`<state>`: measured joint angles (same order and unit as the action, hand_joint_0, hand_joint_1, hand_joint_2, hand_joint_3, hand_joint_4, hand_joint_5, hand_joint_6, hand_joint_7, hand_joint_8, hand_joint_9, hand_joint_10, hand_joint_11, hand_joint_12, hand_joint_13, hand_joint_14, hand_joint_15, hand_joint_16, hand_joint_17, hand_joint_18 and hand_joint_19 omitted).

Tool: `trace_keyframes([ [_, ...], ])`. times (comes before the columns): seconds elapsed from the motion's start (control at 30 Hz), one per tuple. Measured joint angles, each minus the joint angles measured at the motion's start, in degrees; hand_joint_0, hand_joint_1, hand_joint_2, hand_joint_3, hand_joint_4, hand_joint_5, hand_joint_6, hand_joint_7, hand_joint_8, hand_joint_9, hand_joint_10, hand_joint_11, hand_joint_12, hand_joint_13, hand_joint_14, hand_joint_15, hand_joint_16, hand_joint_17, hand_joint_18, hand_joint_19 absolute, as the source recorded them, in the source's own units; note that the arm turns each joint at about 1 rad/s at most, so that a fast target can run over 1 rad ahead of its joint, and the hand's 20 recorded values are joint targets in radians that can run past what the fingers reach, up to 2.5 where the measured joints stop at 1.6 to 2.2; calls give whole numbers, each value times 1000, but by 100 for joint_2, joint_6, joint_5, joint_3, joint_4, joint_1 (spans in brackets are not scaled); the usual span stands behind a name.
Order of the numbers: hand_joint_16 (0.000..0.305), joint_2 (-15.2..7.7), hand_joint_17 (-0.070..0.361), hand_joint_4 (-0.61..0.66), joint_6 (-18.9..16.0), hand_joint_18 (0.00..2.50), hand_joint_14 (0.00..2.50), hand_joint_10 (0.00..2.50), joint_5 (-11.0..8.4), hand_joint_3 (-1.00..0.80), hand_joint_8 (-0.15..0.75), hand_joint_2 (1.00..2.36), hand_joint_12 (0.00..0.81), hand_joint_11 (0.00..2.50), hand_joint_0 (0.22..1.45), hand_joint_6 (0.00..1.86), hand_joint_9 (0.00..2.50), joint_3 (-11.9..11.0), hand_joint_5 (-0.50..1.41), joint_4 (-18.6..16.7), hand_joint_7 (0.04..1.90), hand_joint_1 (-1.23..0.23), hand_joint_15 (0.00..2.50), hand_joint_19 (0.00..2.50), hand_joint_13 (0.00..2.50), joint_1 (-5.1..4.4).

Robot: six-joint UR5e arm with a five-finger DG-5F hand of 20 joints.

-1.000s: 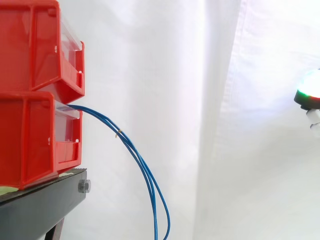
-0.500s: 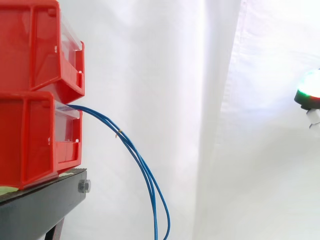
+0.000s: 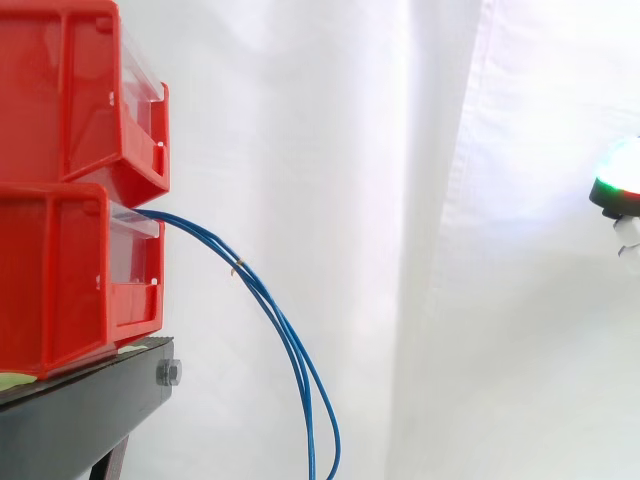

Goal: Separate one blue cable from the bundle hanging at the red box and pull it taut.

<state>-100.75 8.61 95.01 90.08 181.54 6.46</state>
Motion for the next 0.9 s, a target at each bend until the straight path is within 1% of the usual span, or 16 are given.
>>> trace_keyframes([
  [0.33,47,1,105,235,0,479,4,3,0,-500,319,1000,353,155,539,501,456,0,-242,-3,708,-533,138,359,322,-2],
  [0.5,43,1,97,238,-14,506,4,3,-3,-500,310,1000,329,183,548,502,510,-1,-234,-1,718,-536,147,358,366,-38],
  [0.63,44,-1,99,246,-17,526,4,3,-7,-500,327,1000,338,188,549,502,528,0,-233,-2,718,-536,147,336,380,-60],
  [0.77,44,-5,98,244,-26,527,4,4,-97,-500,322,1000,336,199,556,502,526,1,-233,-63,722,-534,145,341,379,-67],
  [0.9,43,-22,97,244,-26,526,4,3,-204,-500,324,1000,333,201,559,502,528,1,-233,-231,718,-535,150,349,384,-99],
])
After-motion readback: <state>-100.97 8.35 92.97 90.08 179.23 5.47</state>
